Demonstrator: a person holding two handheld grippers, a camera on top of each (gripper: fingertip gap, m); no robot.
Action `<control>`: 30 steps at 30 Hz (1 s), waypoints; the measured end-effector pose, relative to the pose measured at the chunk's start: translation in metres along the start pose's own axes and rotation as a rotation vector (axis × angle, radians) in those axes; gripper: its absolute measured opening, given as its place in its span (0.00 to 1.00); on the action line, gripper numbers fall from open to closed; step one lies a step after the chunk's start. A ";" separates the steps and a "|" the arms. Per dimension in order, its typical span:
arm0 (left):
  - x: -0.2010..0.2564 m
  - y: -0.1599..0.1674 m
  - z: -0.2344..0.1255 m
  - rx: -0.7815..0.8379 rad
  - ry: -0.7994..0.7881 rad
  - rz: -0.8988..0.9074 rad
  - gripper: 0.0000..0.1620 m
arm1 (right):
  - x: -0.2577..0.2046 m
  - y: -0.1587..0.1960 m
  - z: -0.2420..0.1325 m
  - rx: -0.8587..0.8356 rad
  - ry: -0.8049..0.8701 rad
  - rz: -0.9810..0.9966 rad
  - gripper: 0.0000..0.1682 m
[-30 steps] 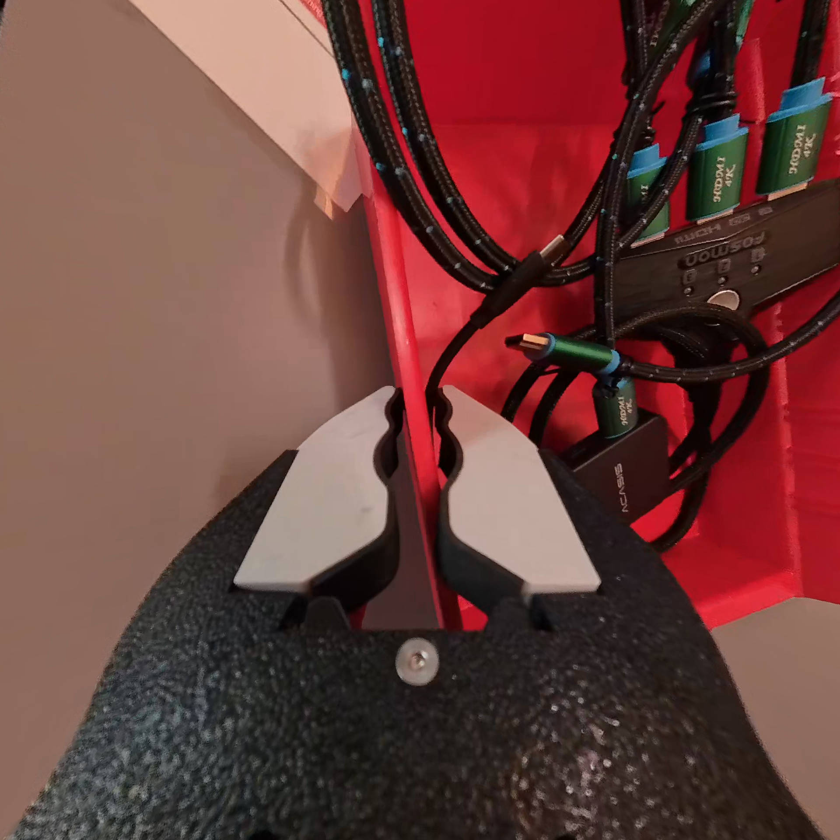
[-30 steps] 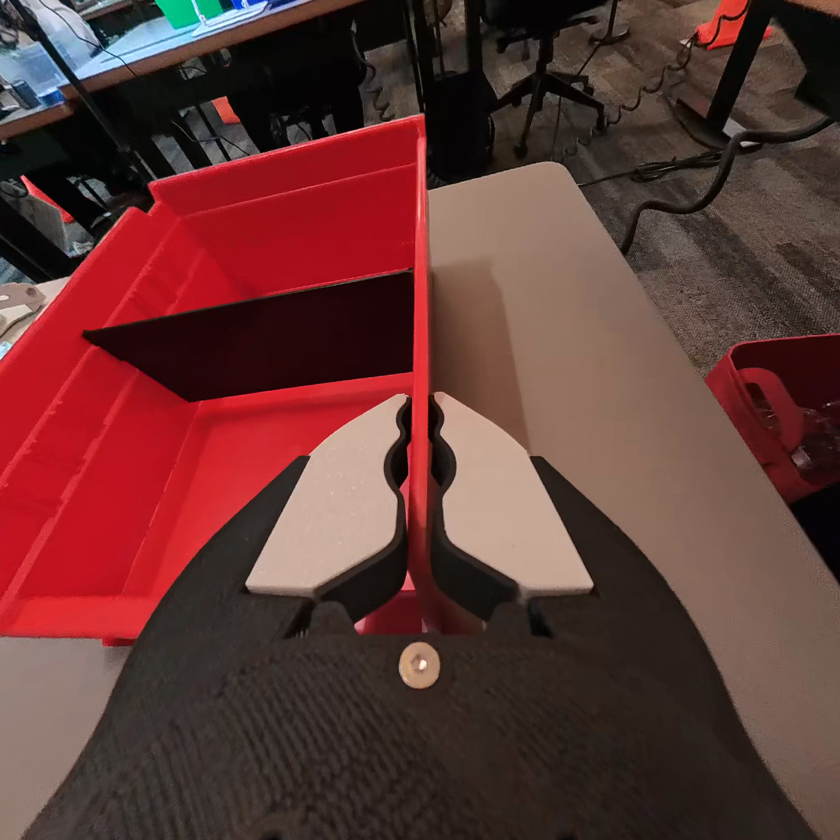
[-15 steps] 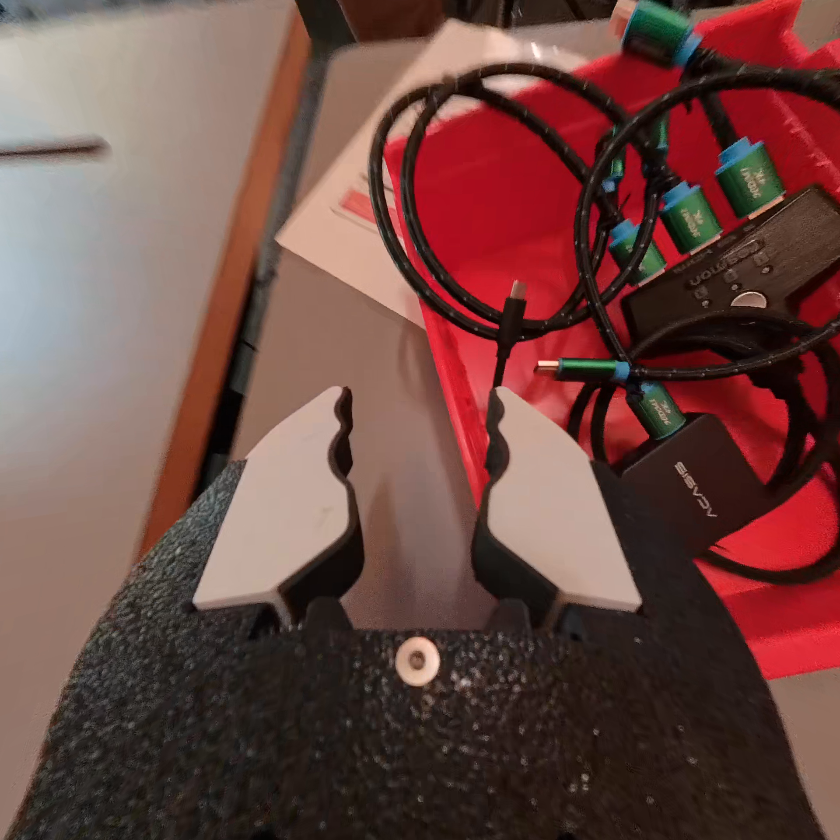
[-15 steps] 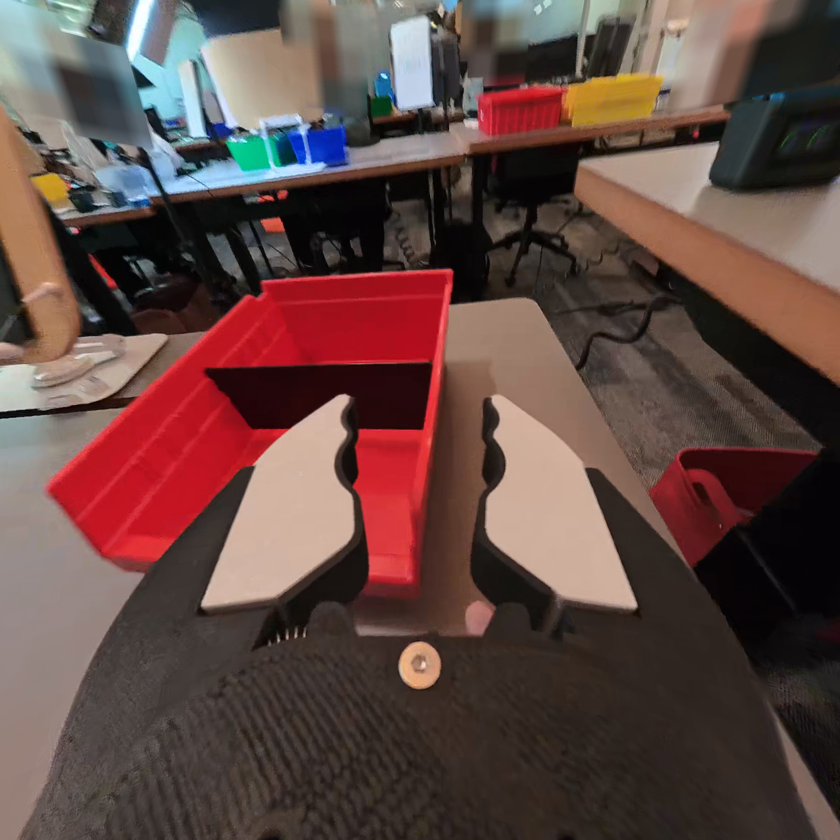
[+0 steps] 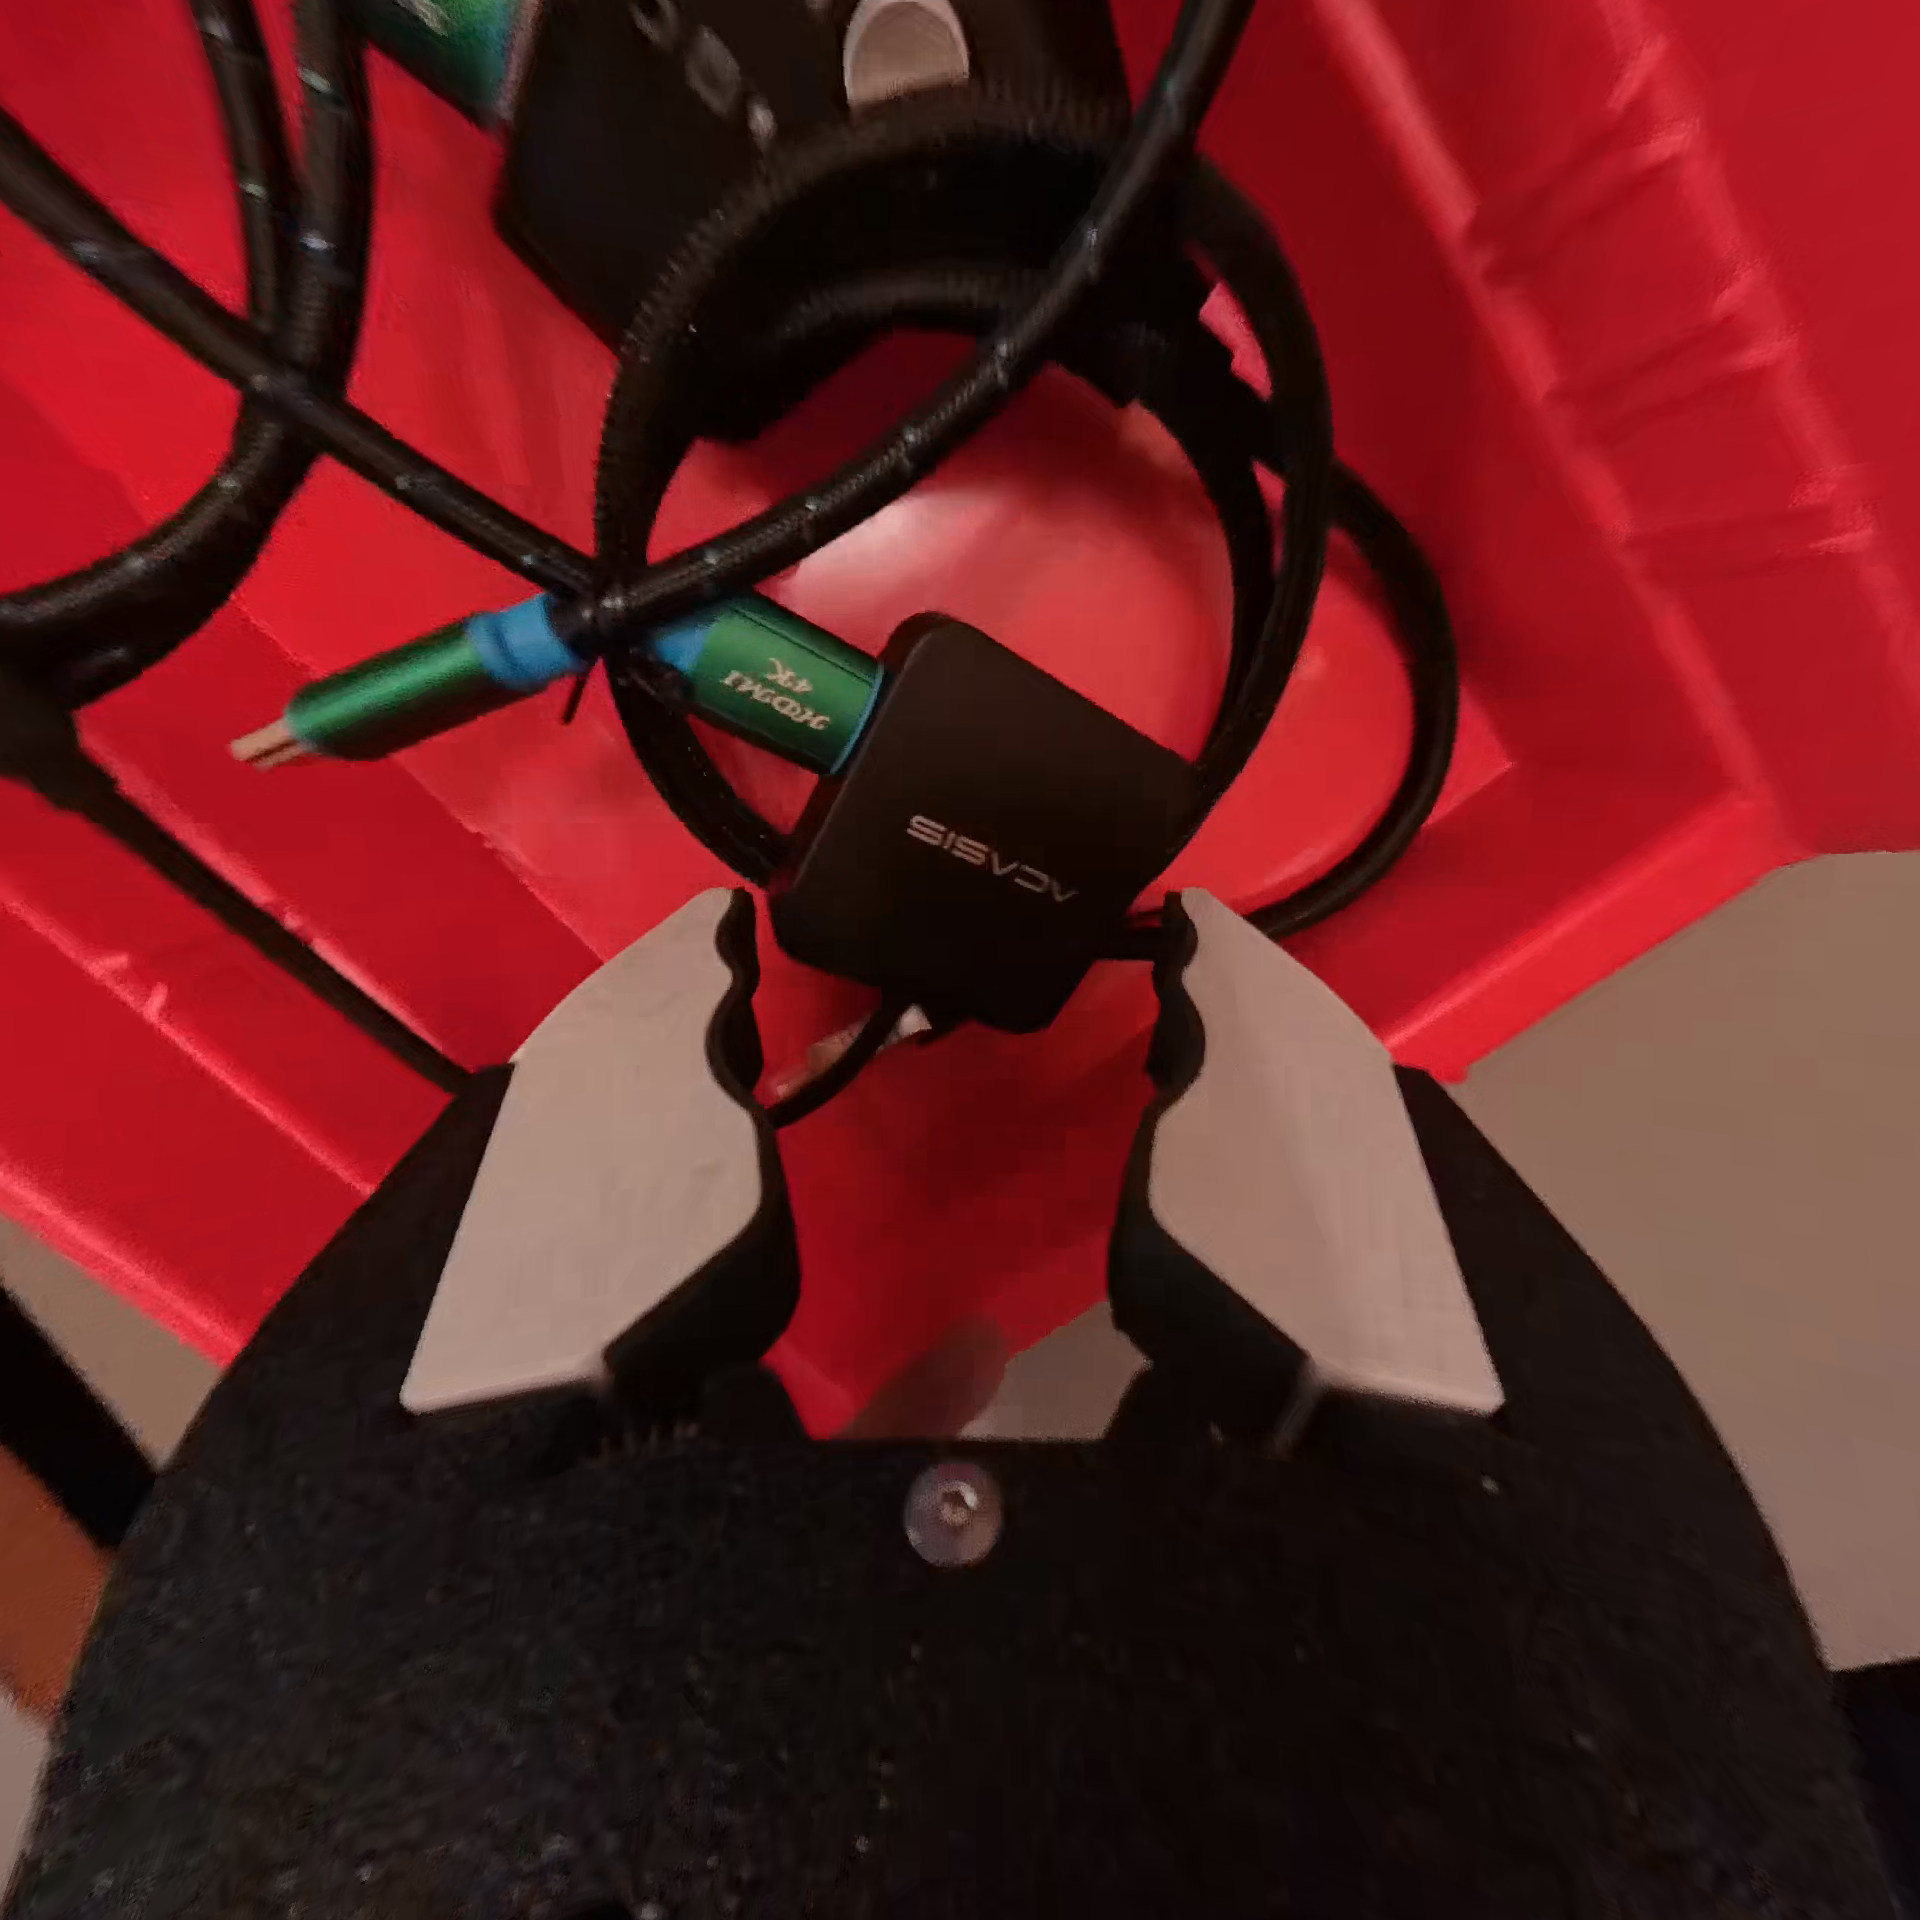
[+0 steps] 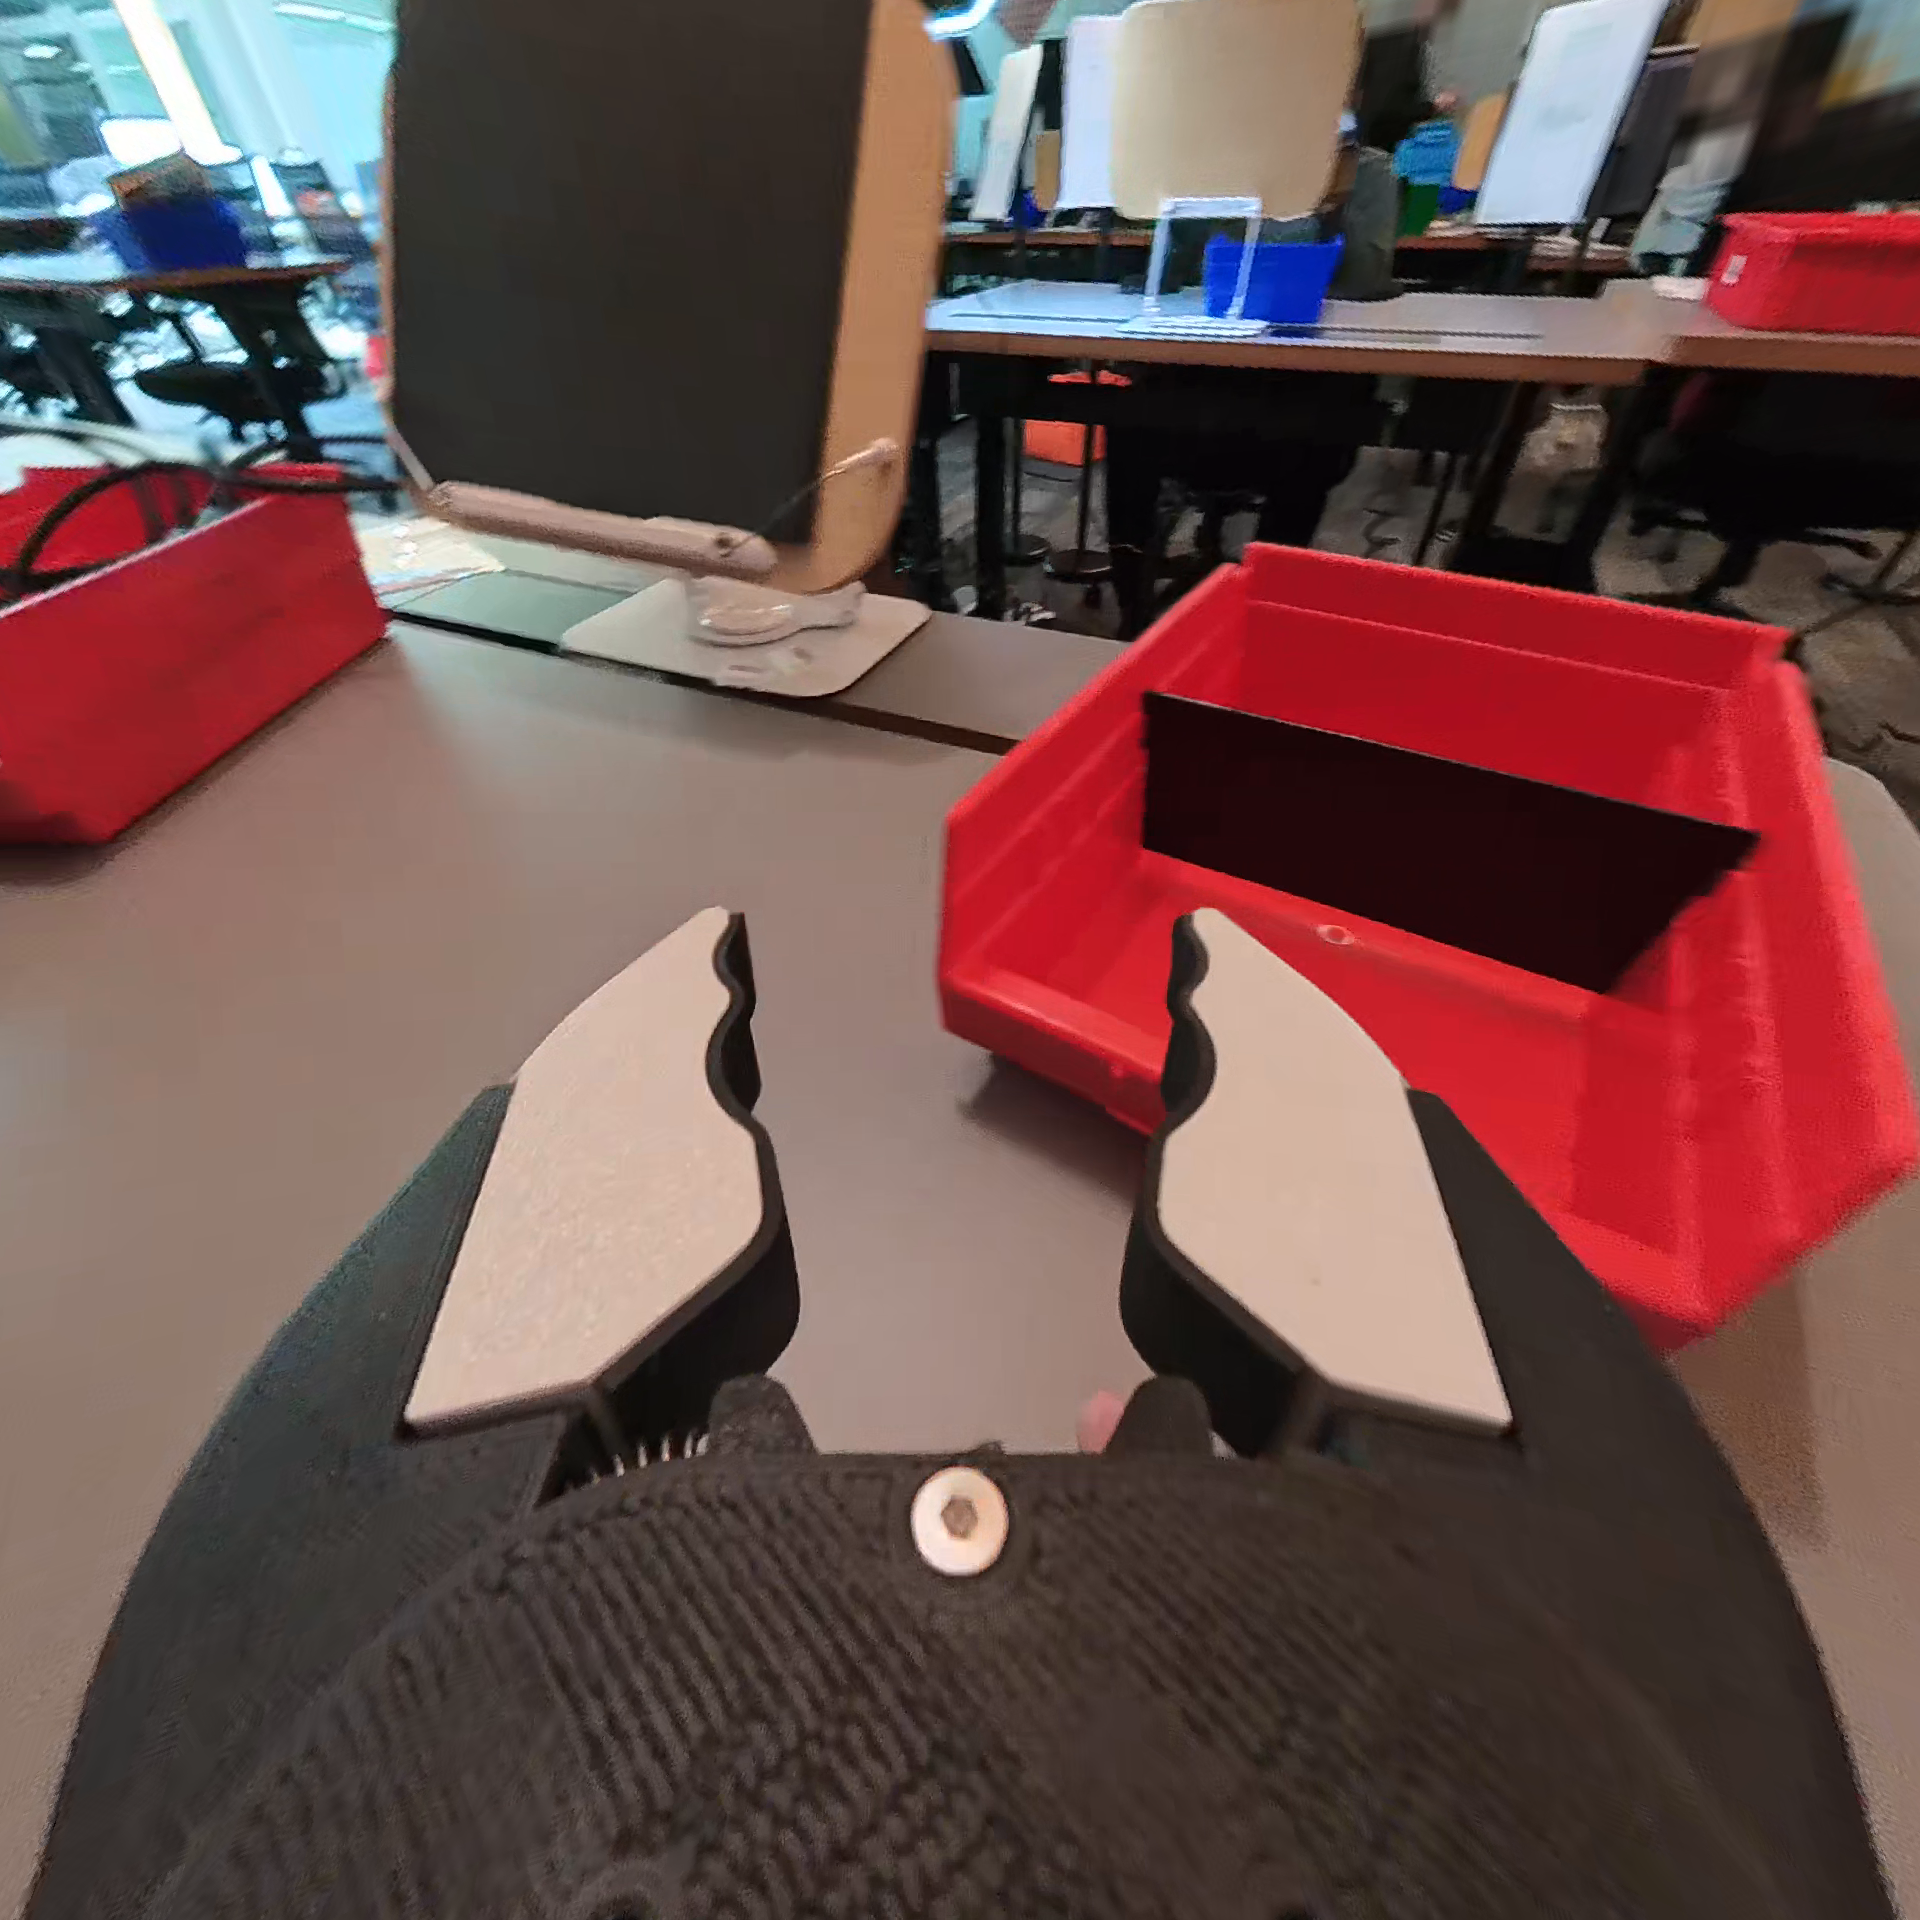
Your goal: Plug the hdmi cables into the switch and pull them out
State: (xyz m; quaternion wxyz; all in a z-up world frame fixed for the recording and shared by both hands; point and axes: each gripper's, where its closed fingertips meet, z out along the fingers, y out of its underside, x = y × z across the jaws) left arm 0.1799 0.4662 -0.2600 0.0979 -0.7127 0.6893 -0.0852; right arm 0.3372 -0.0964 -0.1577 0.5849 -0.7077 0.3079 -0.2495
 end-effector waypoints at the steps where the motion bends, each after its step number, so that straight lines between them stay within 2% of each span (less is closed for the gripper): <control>1: -0.003 0.002 0.006 -0.037 -0.028 0.029 0.46 | -0.011 0.002 0.001 -0.011 -0.023 -0.020 0.46; 6: -0.006 0.000 0.022 -0.079 -0.106 0.155 0.50 | -0.044 0.016 0.005 -0.072 -0.101 -0.081 0.48; 10: -0.008 0.001 0.020 -0.068 -0.167 0.281 0.46 | -0.051 0.016 0.003 -0.056 -0.124 -0.070 0.46; 14: -0.007 0.000 0.010 -0.015 -0.184 0.285 0.45 | -0.056 0.013 0.003 -0.035 -0.140 -0.058 0.45; 17: -0.004 -0.010 -0.018 0.088 -0.200 0.235 0.45 | -0.067 0.003 0.005 0.008 -0.174 -0.080 0.45; 22: 0.022 -0.028 -0.096 0.331 -0.175 0.109 0.44 | -0.106 -0.028 0.012 0.138 -0.284 -0.087 0.44; 27: 0.056 -0.035 -0.162 0.599 -0.217 0.062 0.43 | -0.172 -0.060 0.032 0.232 -0.488 0.018 0.42; 30: 0.101 -0.036 -0.182 0.738 -0.124 0.075 0.43 | -0.212 -0.088 0.038 0.323 -0.644 0.166 0.42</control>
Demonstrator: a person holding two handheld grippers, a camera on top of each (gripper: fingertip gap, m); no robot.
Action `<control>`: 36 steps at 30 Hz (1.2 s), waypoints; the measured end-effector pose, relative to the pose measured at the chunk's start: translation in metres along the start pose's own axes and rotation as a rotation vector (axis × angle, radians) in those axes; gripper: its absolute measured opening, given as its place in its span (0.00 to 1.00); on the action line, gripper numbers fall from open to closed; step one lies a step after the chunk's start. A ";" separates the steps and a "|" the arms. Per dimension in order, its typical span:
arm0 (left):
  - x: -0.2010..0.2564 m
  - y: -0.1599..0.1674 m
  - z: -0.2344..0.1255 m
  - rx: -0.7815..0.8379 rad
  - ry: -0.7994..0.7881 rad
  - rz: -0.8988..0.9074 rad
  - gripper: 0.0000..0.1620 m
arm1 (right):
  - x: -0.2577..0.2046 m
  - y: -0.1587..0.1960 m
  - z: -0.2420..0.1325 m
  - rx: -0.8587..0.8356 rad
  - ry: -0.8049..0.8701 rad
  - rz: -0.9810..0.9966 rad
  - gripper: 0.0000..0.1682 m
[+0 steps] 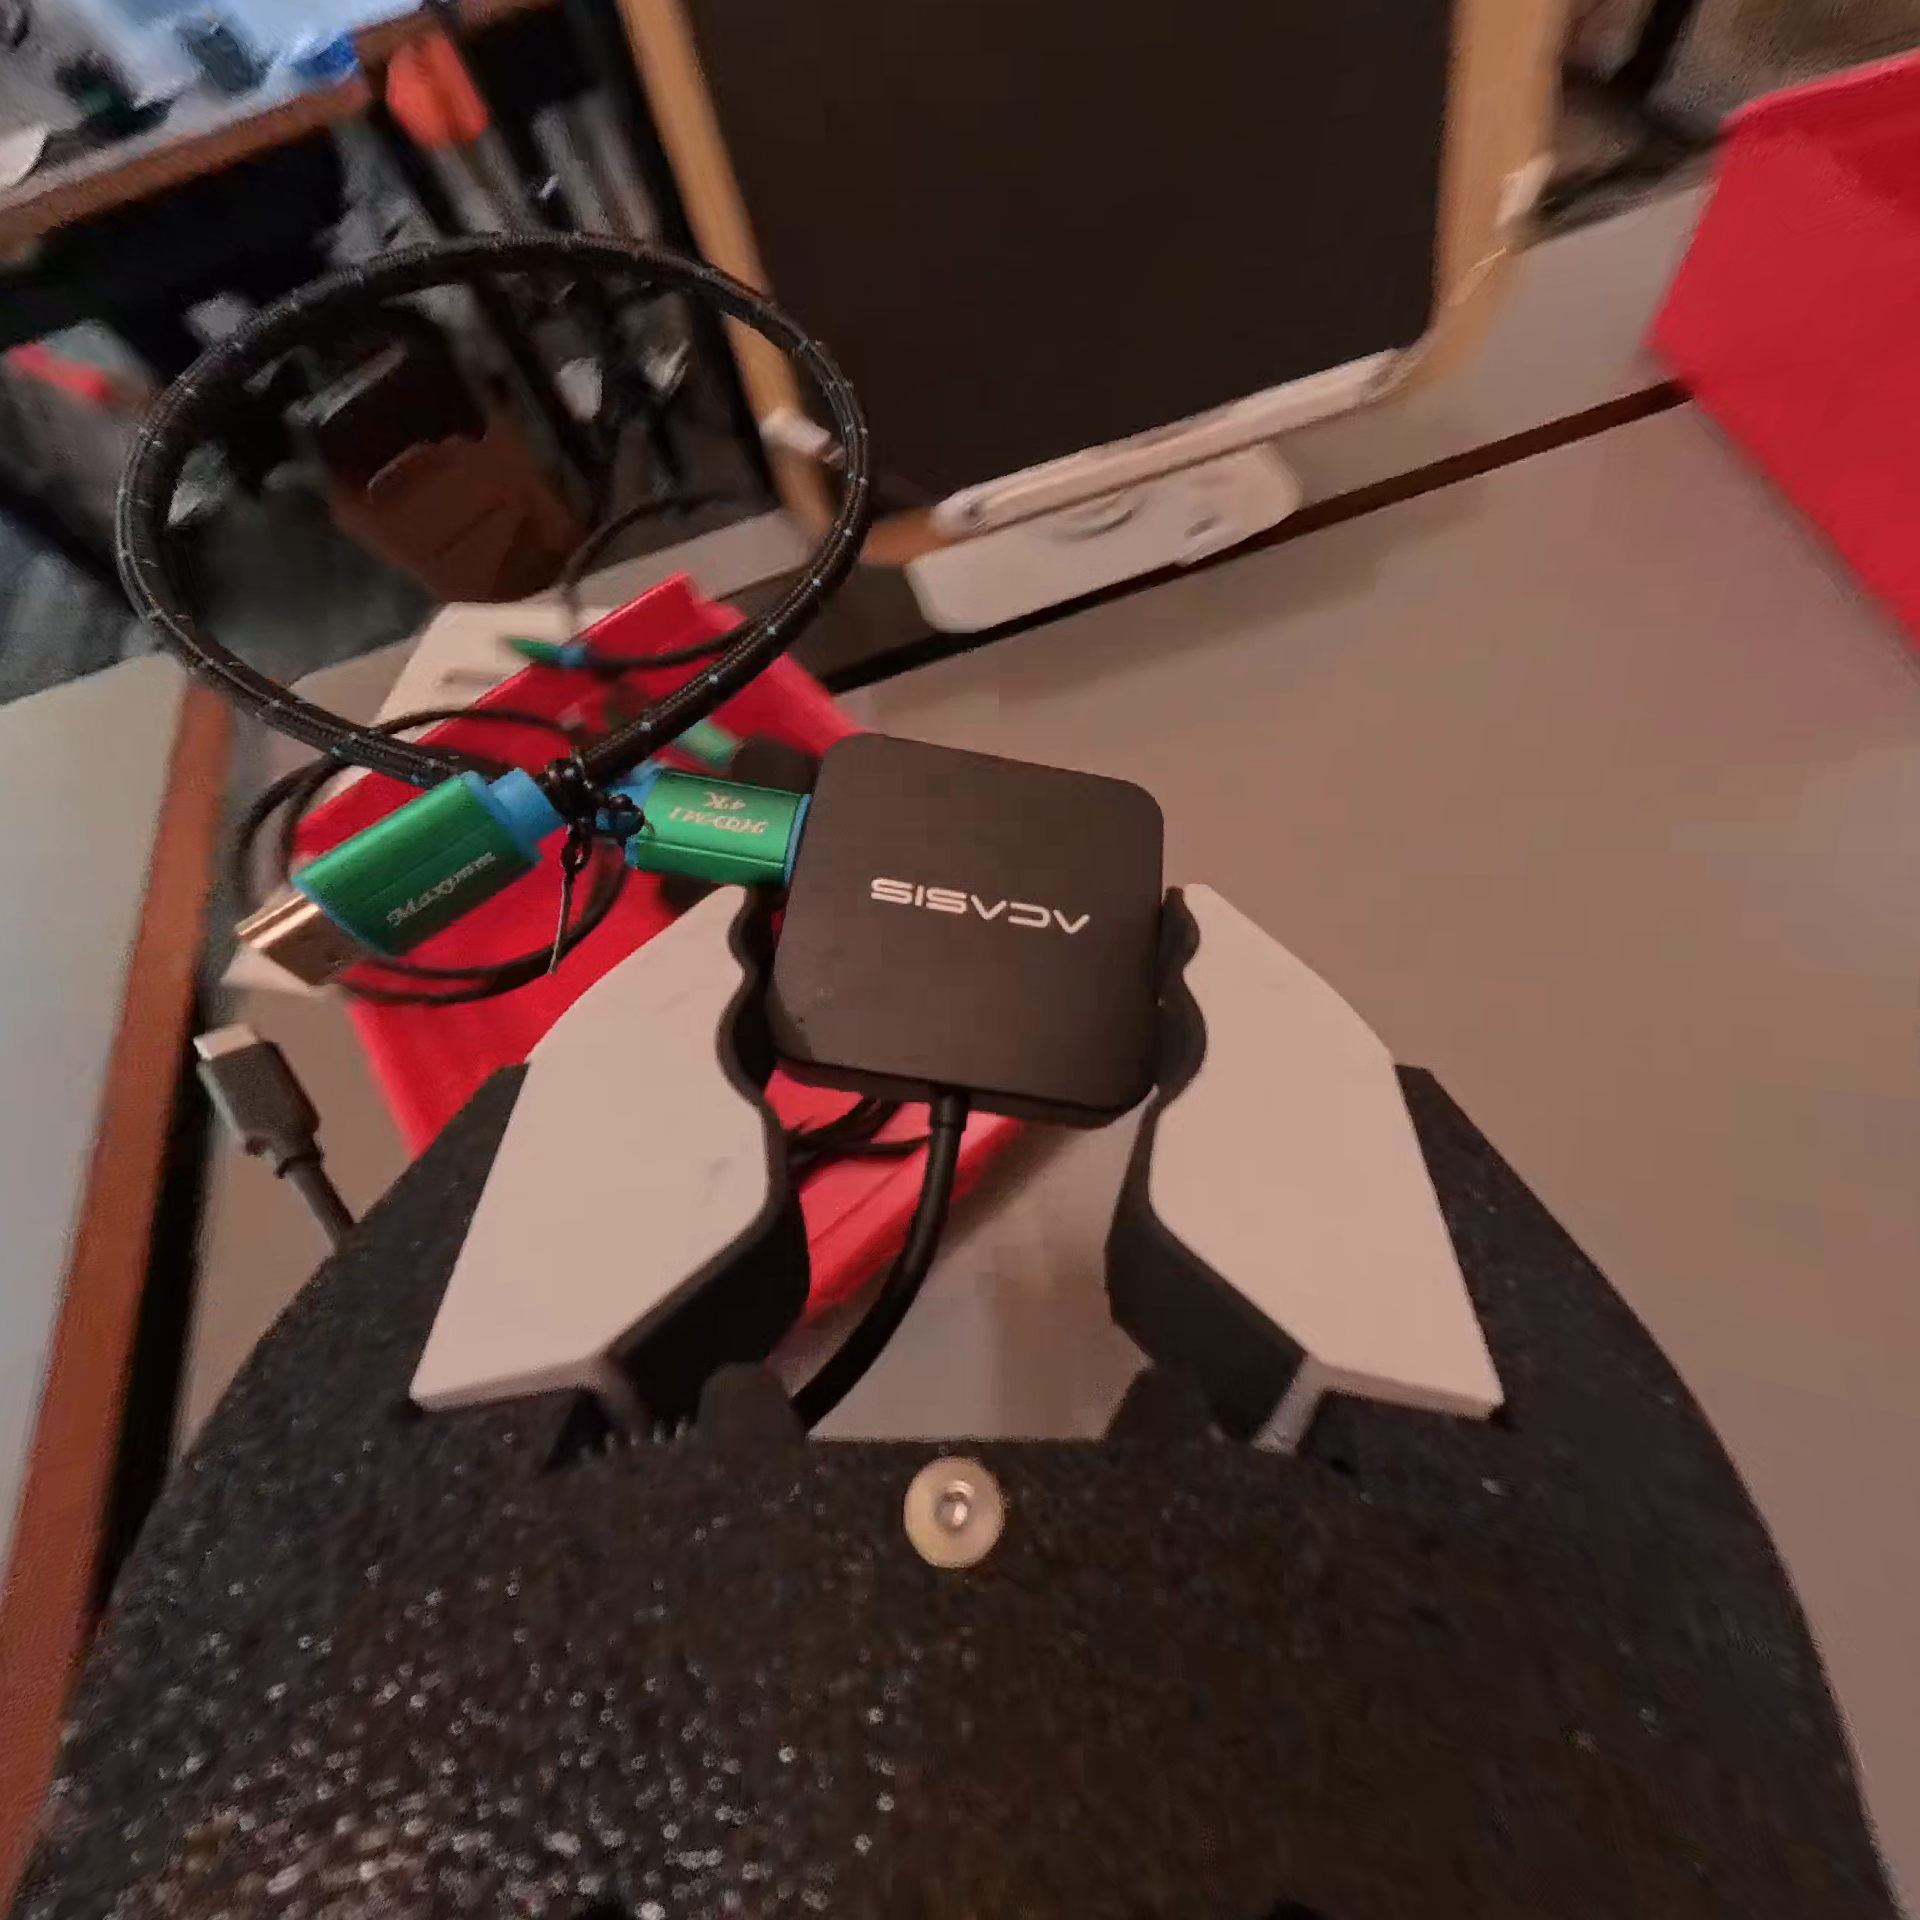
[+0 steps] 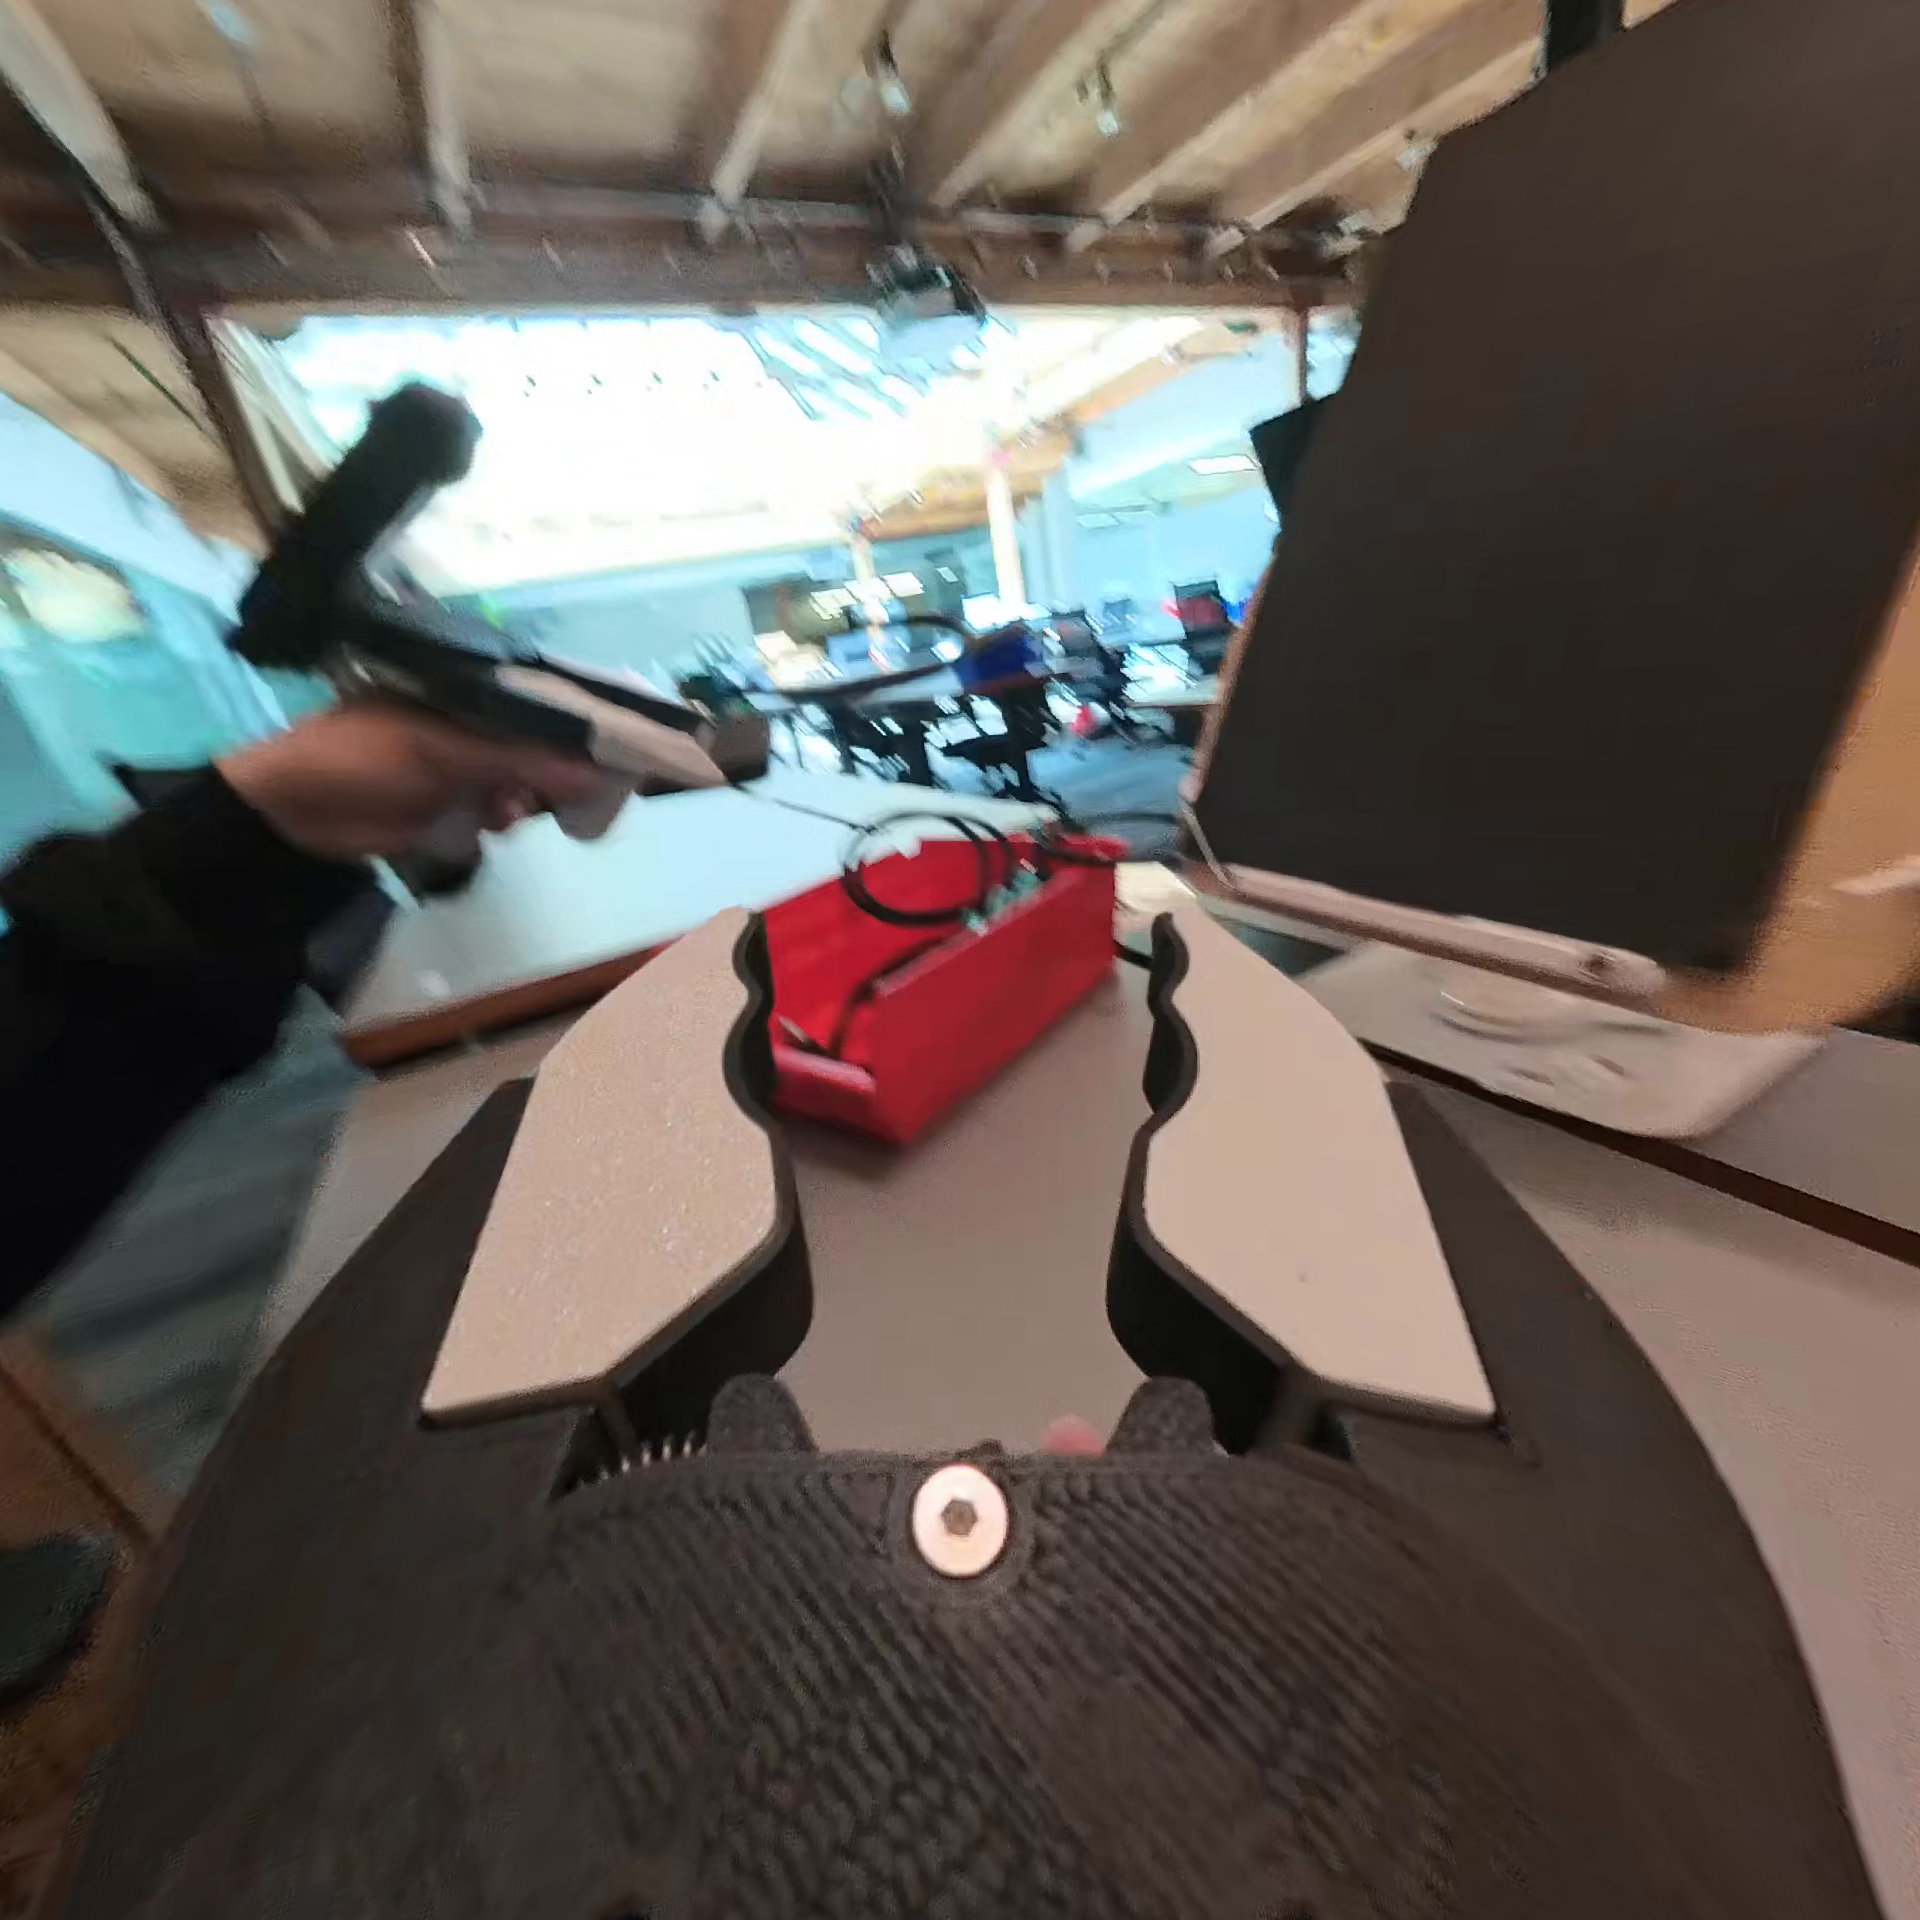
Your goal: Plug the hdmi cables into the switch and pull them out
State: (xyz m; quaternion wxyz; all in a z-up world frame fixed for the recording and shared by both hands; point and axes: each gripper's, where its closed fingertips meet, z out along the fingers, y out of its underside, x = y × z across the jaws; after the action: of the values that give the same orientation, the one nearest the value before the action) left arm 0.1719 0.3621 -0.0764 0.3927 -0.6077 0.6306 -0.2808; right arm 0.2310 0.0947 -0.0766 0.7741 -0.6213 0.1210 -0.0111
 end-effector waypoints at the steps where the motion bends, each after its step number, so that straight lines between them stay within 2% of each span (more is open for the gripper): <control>1: 0.021 -0.006 -0.004 0.046 0.048 0.010 0.43 | -0.008 -0.007 0.011 0.046 -0.040 0.054 0.41; 4: 0.081 -0.016 -0.010 0.137 0.120 0.099 0.43 | -0.025 -0.011 0.042 0.078 -0.134 0.214 0.39; 8: 0.147 -0.020 -0.012 0.209 0.168 0.256 0.44 | -0.042 0.010 0.068 -0.070 -0.245 0.365 0.43; 9: 0.161 -0.020 -0.012 0.221 0.193 0.278 0.44 | -0.046 0.012 0.070 -0.086 -0.274 0.399 0.42; 11: 0.182 -0.022 -0.012 0.254 0.245 0.299 0.44 | -0.054 0.018 0.069 -0.128 -0.339 0.485 0.31; 13: 0.197 -0.023 -0.012 0.277 0.297 0.319 0.44 | -0.062 0.023 0.064 -0.164 -0.428 0.560 0.25; 14: 0.200 -0.023 -0.010 0.283 0.300 0.337 0.44 | -0.066 0.020 0.059 -0.146 -0.481 0.588 0.16; 15: 0.202 -0.022 -0.008 0.285 0.296 0.350 0.44 | -0.065 0.020 0.057 -0.143 -0.483 0.604 0.14; 19: 0.209 -0.013 0.001 0.250 0.304 0.393 0.41 | -0.057 0.026 0.051 -0.195 -0.498 0.626 0.09; 22: 0.216 -0.012 -0.014 0.242 0.400 0.486 0.42 | -0.041 0.032 0.039 -0.256 -0.507 0.662 0.08; 25: 0.204 -0.020 -0.034 0.253 0.408 0.638 0.41 | -0.020 0.030 0.025 -0.279 -0.505 0.817 0.09; 28: 0.201 -0.028 -0.042 0.276 0.387 0.898 0.39 | -0.014 0.039 0.013 -0.371 -0.513 0.830 0.08; 31: 0.202 -0.021 -0.027 0.209 0.359 1.196 0.37 | -0.024 0.039 0.005 -0.423 -0.585 0.843 0.09; 35: 0.210 -0.016 0.000 0.167 0.388 1.309 0.36 | -0.046 0.040 -0.008 -0.508 -0.690 0.827 0.09; 36: 0.213 -0.014 0.003 0.167 0.406 1.324 0.33 | -0.050 0.041 -0.011 -0.523 -0.707 0.819 0.09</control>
State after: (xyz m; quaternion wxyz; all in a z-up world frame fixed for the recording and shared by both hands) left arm 0.1926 0.1506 -0.0991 0.4010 0.0012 0.9057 -0.1379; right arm 0.1747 0.1020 -0.1096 0.5304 -0.6601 0.0845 0.5252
